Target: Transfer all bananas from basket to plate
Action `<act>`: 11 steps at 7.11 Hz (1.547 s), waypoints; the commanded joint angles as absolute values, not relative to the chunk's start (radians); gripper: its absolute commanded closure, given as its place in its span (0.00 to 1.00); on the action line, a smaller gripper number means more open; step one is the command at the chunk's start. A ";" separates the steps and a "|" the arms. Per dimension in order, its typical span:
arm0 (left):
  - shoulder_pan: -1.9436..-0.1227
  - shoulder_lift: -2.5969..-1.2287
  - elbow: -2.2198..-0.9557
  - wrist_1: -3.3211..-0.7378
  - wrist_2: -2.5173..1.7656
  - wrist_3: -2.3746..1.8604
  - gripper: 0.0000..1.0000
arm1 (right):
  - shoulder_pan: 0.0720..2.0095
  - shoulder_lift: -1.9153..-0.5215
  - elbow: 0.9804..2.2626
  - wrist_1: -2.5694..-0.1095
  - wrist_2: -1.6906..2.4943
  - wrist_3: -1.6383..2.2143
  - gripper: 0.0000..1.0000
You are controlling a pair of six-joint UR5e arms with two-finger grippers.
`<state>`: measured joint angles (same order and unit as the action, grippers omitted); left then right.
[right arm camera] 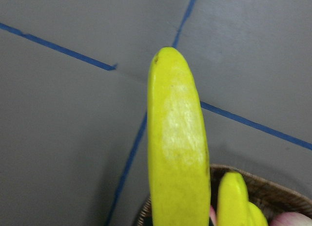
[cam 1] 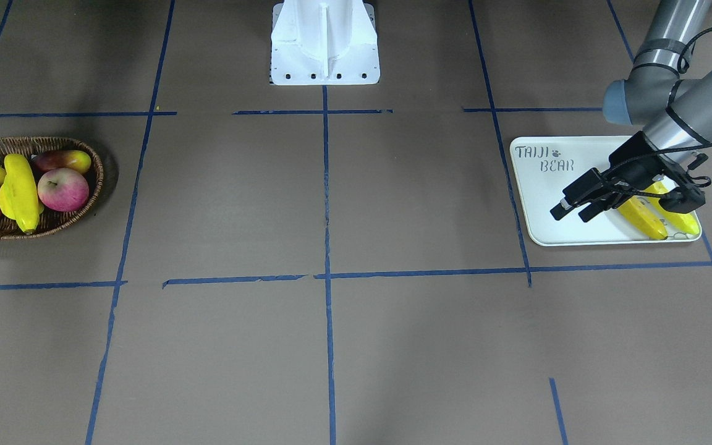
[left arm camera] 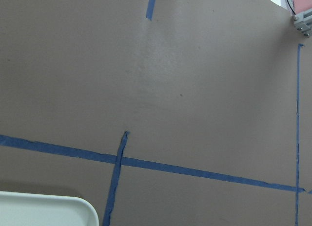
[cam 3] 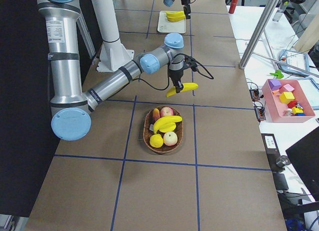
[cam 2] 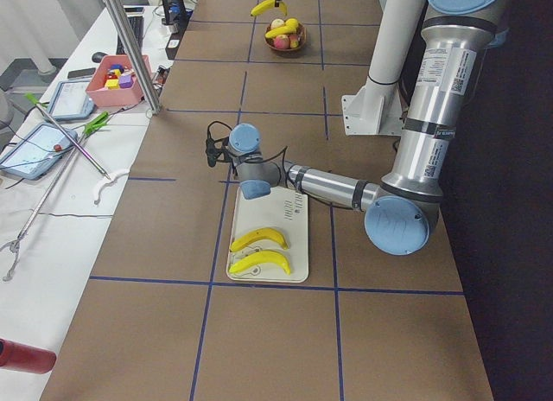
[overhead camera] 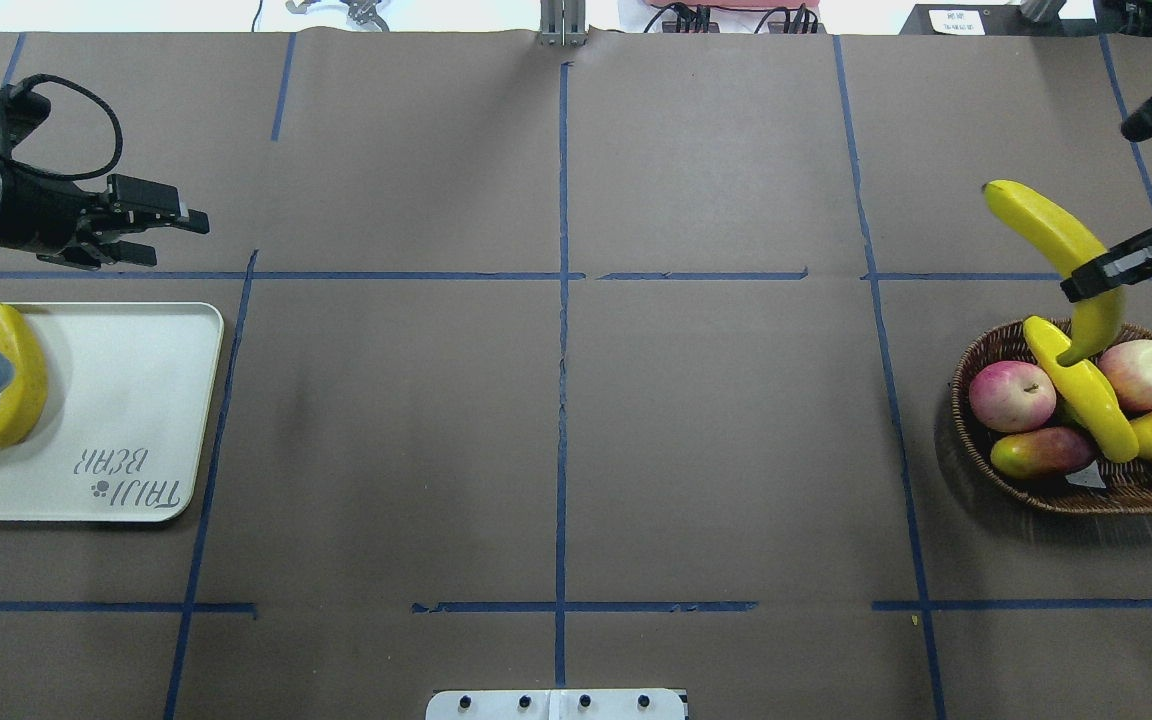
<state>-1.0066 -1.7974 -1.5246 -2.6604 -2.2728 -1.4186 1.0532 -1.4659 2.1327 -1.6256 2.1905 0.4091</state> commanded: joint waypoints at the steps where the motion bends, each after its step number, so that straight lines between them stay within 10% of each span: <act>1: -0.980 -1.867 -1.525 -2.668 -2.275 -1.423 0.00 | 0.903 -1.221 2.068 -1.583 2.178 0.783 0.98; 5: -0.948 -2.031 -1.531 -2.668 -2.247 -1.678 0.00 | 0.657 -0.999 1.815 -1.189 1.932 1.202 0.99; 11: -0.832 -2.172 -1.519 -2.654 -2.166 -1.799 0.00 | 0.470 -0.876 1.786 -1.123 1.712 1.325 0.97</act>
<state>-0.8612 -2.1591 -1.5199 -2.6552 -2.1672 -1.7969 0.4874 -0.8950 1.7881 -1.1240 1.7340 1.3239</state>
